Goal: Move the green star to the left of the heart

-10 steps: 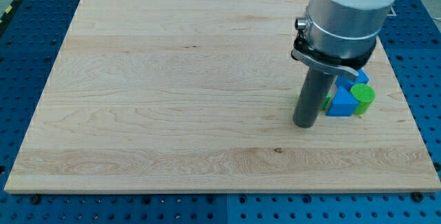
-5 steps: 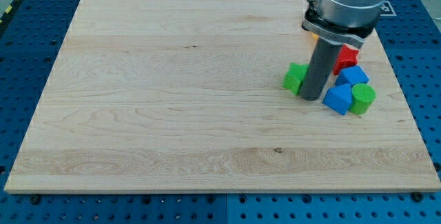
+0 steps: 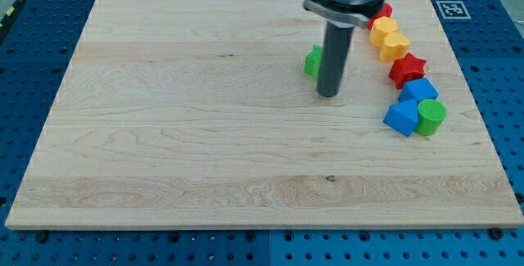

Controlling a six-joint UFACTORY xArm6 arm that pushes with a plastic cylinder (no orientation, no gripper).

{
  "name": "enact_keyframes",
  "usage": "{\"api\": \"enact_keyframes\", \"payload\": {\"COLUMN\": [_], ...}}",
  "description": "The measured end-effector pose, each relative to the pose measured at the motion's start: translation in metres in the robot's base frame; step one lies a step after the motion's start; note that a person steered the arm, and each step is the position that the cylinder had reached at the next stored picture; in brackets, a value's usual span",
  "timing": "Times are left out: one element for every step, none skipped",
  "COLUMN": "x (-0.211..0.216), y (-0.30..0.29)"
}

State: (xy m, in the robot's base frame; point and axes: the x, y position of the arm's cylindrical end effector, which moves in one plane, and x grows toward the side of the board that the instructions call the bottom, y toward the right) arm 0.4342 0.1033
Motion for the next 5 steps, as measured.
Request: {"api": "enact_keyframes", "payload": {"x": [-0.019,-0.032,-0.033,-0.052,-0.068], "y": [0.036,0.046,0.024,-0.024,-0.045]}}
